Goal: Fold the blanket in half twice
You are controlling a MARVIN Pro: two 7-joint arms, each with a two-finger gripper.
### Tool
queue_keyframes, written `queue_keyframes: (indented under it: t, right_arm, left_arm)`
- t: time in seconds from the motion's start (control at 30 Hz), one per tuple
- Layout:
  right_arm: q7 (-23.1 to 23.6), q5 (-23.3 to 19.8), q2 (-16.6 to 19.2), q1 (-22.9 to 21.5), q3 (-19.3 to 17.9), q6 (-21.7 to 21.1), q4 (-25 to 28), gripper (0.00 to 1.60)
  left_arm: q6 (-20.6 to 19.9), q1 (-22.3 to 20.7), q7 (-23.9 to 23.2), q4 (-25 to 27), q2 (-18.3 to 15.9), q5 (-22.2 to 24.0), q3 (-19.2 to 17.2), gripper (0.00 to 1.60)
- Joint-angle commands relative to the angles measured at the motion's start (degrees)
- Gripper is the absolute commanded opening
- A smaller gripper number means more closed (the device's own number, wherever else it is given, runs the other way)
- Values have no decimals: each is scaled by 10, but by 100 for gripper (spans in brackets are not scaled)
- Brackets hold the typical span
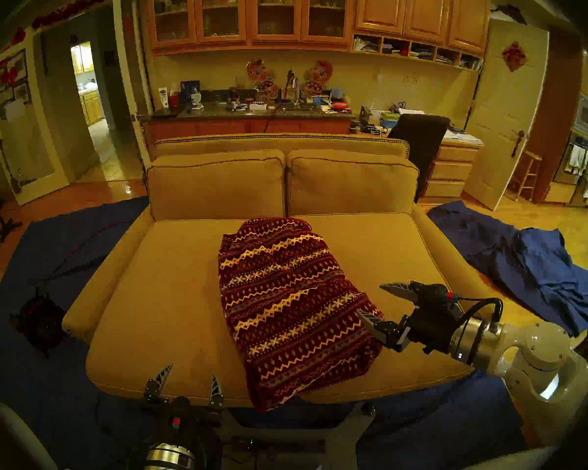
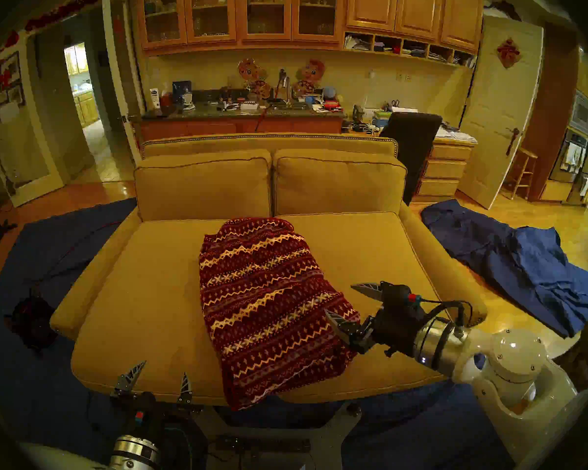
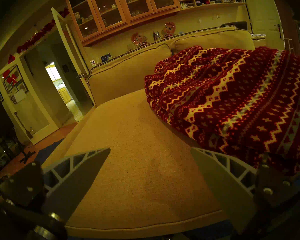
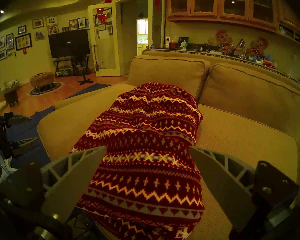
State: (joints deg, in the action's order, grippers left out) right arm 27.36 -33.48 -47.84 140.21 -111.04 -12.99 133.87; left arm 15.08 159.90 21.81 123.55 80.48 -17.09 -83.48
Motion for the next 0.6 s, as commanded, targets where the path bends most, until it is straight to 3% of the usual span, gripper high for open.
queue_keyframes:
  t: [0.0,0.57]
  right_arm:
    - [-1,3,2,-3,-3,2,4,160]
    - [1,5,0,-4,-3,1,4,160]
  left_arm:
    - [2,2,-2,5,-2,1,1,160]
    - [2,2,-1,5,-2,1,2,160]
